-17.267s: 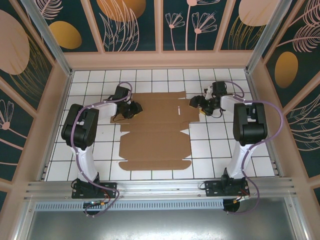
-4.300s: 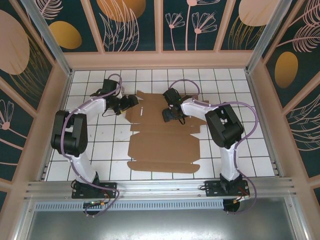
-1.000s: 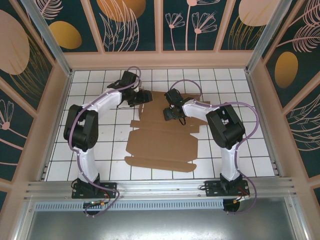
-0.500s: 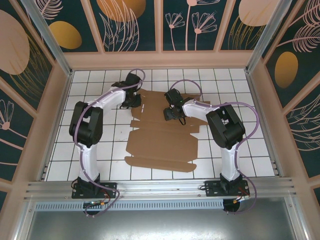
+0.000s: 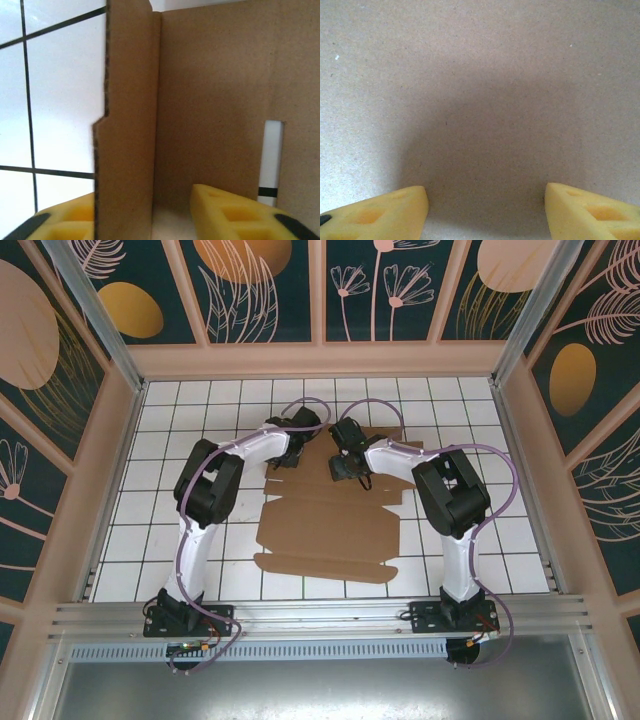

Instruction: Fold the paper box

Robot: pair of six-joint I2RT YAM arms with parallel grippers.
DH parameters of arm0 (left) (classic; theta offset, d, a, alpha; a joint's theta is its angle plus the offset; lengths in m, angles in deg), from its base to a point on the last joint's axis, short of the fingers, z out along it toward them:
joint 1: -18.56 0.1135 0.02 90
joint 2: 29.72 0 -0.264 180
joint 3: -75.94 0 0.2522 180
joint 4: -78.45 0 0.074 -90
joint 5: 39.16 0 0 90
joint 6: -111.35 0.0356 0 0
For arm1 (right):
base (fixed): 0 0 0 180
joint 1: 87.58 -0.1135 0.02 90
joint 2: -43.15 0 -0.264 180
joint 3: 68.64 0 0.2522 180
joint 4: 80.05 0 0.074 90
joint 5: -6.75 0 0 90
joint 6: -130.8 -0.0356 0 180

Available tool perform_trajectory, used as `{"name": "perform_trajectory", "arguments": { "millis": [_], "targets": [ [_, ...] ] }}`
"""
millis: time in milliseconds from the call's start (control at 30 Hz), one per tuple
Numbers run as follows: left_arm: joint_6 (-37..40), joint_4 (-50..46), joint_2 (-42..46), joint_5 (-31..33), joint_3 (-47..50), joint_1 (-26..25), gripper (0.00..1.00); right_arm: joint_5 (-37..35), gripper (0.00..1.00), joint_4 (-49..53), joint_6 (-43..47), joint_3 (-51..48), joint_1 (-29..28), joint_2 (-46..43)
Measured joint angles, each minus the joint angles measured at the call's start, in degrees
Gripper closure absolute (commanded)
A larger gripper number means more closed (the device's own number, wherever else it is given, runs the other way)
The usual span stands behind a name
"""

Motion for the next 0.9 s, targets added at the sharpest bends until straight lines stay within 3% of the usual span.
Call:
{"name": "perform_trajectory", "arguments": {
  "millis": [67, 233, 400, 600, 900],
  "targets": [
    [-0.4, 0.3, 1.4, -1.0, 0.8, 0.4, 0.44, 0.0, 0.35, 0.0, -0.1, 0.0, 0.0, 0.0],
    [-2.4, 5.6, 15.8, -14.1, 12.1, 4.1, 0.26, 0.7, 0.36, -0.6, -0.4, -0.6, 0.2, -0.2],
    [-4.9, 11.1, 30.3, -24.6, 23.5, 8.8, 0.2, 1.3, 0.32, -1.7, -0.5, -1.5, 0.5, -0.7],
    [-7.0, 15.8, 32.3, -33.4, 33.7, 8.6, 0.19, 0.9, 0.23, -0.1, -1.0, -2.6, 0.2, -2.8],
    [-8.1, 20.2, 31.1, -40.2, 37.1, 8.7, 0.19, -1.4, 0.12, 3.8, -1.3, -5.9, -4.4, -12.4]
  ]
}}
